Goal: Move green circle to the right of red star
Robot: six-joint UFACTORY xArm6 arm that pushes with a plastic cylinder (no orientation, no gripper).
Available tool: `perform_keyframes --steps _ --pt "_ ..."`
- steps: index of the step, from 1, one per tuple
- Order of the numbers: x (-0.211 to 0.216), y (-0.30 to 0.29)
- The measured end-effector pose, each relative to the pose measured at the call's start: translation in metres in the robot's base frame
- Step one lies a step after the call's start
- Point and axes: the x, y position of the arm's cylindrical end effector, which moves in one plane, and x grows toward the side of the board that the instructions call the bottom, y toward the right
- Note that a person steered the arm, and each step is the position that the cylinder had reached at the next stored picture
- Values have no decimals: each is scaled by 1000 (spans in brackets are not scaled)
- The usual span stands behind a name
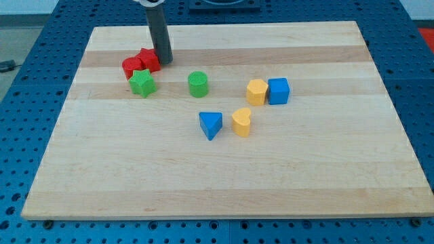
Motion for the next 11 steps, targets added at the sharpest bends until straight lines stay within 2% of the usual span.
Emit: perform_keyframes --steps 1,5,6,7,8,9,10,11 --pt "-5 -22" --pt "-40 -34" --pt "-41 -88" --pt "-10 -138" --pt "57 -143" --pt "161 -101" --pt "205 -2" --pt "153 73"
